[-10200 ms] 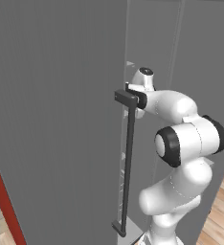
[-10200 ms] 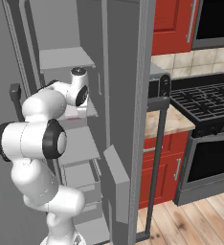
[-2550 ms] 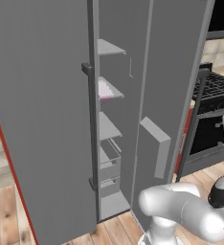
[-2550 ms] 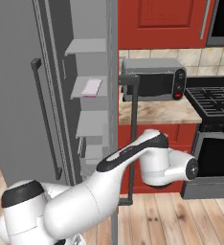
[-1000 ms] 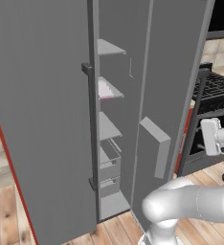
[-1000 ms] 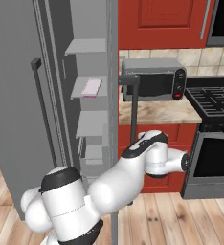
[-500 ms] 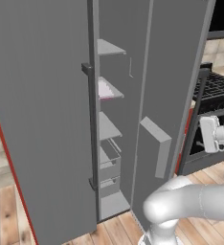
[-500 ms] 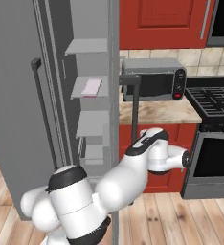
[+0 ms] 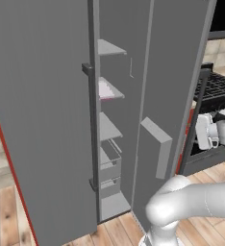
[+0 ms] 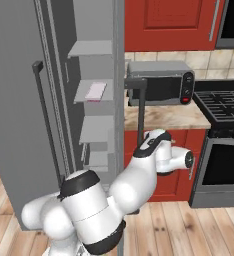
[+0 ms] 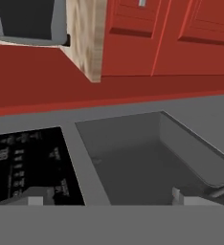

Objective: The ice cube tray has been filled with water. Take the tray and place it in the freezer to make ice. Close the freezer door after placing the tray.

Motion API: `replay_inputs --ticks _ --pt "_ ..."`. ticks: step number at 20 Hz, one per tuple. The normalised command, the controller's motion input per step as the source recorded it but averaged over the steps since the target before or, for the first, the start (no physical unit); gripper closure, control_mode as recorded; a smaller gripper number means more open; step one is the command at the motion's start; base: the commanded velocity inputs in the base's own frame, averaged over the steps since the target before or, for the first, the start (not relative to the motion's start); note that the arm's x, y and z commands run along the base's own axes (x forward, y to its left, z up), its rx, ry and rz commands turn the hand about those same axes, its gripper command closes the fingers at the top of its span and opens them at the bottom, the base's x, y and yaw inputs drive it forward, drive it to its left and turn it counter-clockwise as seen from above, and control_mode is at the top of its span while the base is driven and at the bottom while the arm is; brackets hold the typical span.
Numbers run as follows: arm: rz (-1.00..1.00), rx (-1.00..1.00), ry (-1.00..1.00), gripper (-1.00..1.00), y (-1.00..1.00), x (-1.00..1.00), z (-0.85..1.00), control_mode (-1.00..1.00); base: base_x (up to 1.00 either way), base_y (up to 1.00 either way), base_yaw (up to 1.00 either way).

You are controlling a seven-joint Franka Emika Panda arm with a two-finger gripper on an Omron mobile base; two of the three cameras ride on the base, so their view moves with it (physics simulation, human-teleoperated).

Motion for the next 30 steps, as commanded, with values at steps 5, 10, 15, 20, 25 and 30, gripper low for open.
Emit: replay_inputs --ticks 5,10,15,20,25,30 --pt "0.01 0.00 0.01 -1.00 0.33 0.29 -0.12 -1.00 0.00 0.00 0.00" --pt "0.08 0.00 0.03 -1.00 0.52 0.00 -0.26 -1.00 0.00 0.00 0.00" --pt "0.14 0.00 0.01 -1.00 0.86 -0.27 -0.34 -1.00 0.00 0.00 0.00" --pt "0.15 -0.01 0.00 -1.00 1.00 -0.42 -0.39 -1.00 0.00 0.00 0.00" --pt "0.09 -0.04 -0.04 -1.00 1.00 -0.14 -0.24 -1.00 0.00 0.00 0.00" --pt "0.00 -0.03 -0.11 -1.00 1.00 0.07 -0.02 -1.00 0.00 0.00 0.00"
